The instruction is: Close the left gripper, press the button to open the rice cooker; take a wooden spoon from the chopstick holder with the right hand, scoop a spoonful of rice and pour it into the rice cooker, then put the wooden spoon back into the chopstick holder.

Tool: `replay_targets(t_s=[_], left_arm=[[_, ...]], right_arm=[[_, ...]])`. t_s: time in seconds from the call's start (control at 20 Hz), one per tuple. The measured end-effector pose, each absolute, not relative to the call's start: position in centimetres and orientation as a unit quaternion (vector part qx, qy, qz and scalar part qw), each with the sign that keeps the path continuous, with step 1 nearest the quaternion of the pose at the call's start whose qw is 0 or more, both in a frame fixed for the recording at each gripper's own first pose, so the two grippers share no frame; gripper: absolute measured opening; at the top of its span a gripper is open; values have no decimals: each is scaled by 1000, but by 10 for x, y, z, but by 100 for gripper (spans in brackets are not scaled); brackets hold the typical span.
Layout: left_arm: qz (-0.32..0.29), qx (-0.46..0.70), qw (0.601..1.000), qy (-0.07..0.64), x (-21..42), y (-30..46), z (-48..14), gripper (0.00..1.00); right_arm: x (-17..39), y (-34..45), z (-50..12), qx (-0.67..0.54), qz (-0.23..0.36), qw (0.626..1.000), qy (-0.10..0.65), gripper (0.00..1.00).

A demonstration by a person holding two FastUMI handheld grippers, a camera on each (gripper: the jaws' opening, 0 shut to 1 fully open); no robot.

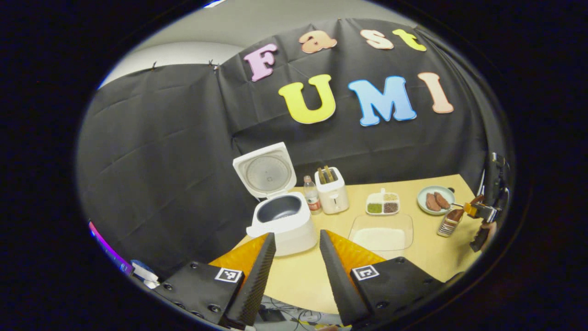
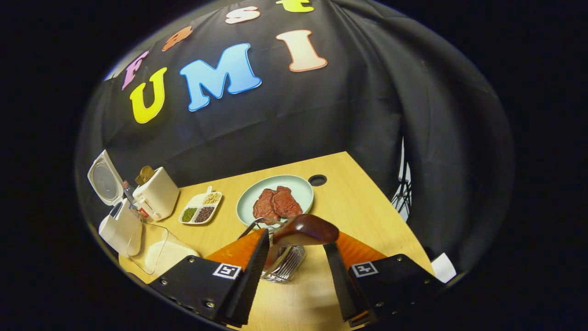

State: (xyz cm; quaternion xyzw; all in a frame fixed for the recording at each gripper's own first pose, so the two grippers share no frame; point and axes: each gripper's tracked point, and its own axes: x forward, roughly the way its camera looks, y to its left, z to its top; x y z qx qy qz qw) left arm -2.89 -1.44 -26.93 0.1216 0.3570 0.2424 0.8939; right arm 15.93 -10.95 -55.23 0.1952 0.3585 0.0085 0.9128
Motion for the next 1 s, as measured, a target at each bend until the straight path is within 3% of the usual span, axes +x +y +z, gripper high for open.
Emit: replay_targets(t_s=[0.1, 0.2, 0.3, 0.35, 0.4, 0.5, 0.55, 0.6, 0.65, 0.7, 0.75, 0.8, 1.0], left_arm=[[238, 123, 893, 363, -32, -21, -271, 72], [238, 124, 892, 364, -37, -24, -270, 72], [242, 131, 887, 371, -49, -23, -268, 68], [246, 129, 886, 371, -52, -20, -268, 72], [251, 123, 885, 372, -55, -18, -267, 72], [255, 110, 882, 381, -62, -18, -274, 77], [253, 112, 882, 381, -62, -19, -275, 72], [249, 117, 884, 377, -62, -22, -273, 77], [243, 121, 888, 372, -60, -24, -270, 72], [237, 123, 891, 368, -58, -27, -268, 77], [232, 124, 894, 364, -58, -28, -265, 73], [228, 124, 897, 358, -59, -28, -265, 77], [220, 110, 908, 338, -61, -17, -262, 72]], right_arm=[[169, -103, -553, 216, 17, 911, 350, 72], [175, -89, -555, 265, 35, 894, 360, 29], [182, -90, -559, 277, 27, 892, 356, 34], [180, -92, -560, 276, 21, 890, 361, 34], [180, -88, -558, 285, 29, 888, 359, 19], [176, -87, -555, 284, 34, 887, 363, 19], [174, -91, -551, 280, 33, 887, 365, 19], [172, -87, -550, 281, 37, 888, 363, 15], [171, -86, -545, 282, 40, 888, 362, 15], [170, -86, -540, 281, 42, 888, 361, 15], [170, -87, -533, 279, 42, 890, 357, 15], [170, -87, -525, 277, 43, 892, 355, 15], [171, -93, -495, 244, 42, 906, 344, 15]])
